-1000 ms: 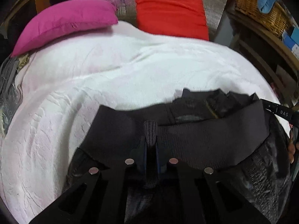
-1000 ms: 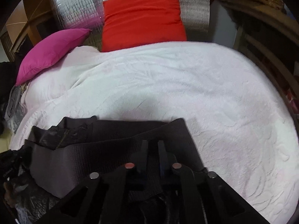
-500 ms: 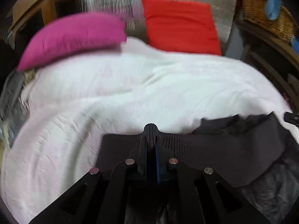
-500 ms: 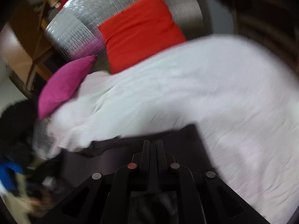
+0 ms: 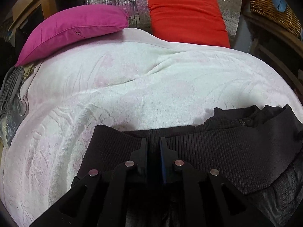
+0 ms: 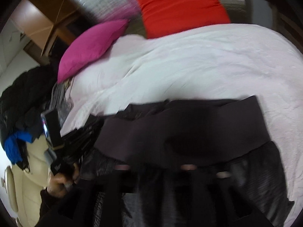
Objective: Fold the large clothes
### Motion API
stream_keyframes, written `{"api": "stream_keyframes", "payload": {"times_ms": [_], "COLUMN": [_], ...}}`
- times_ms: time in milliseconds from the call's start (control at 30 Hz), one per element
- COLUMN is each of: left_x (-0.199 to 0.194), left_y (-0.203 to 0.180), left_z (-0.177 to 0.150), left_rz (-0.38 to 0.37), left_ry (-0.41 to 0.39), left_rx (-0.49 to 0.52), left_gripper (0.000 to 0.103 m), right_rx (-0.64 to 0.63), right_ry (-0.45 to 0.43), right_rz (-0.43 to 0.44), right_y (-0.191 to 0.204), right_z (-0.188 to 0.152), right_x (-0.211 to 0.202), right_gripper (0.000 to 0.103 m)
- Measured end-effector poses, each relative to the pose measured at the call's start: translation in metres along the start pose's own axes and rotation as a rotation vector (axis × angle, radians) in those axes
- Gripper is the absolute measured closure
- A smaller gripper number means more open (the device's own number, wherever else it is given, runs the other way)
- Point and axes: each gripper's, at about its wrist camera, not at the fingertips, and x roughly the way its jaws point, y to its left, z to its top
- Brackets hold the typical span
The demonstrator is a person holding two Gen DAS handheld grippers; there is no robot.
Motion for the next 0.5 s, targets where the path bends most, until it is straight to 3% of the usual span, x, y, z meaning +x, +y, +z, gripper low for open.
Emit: {"api": "stream_keyframes", "payload": {"times_ms": [33, 100, 167, 200, 233, 333, 500], "left_x": [0.000, 0.000, 0.002, 0.002, 0.003, -0.001, -0.046], "left_y": [-0.001, -0.001, -0.001, 0.000, 0.000, 0.004, 0.015], "left_z": [-0.001, -0.001, -0.002, -0.002, -0.002, -0.001, 0.006], "left_rz": [0.001, 0.000, 0.003, 0.007, 0.008, 0.024, 0.033], "left_ry": [0.002, 0.003, 0.008, 0.009, 0.010, 0.010, -0.044], "left_rx": [0.000, -0.002, -0.004, -0.005, -0.007, -0.025, -0.038], "left_gripper": [0.087, 0.087, 0.083, 0.081, 0.078, 0.062, 0.058], "right_rx": [-0.001, -0.014, -0.030, -0.036, -0.058, 0.021, 0.115], "right_ry": [-0.012, -0.042, -0.083, -0.097, -0.096, -0.123, -0.172], "right_rz": [0.007, -0.019, -0.123, -0.169, -0.279, -0.263, -0.196], "right_y": [0.002, 0.006, 0.004, 0.002, -0.004, -0.024, -0.038], "right_z": [-0.003, -0.006, -0.004, -0.004, -0.003, 0.000, 0.000], "right_x": [0.003, 0.009, 0.018, 0.022, 0.033, 0.037, 0.011], "right_gripper": [0.017, 0.017, 0.024, 0.031, 0.043, 0.049, 0.047]}}
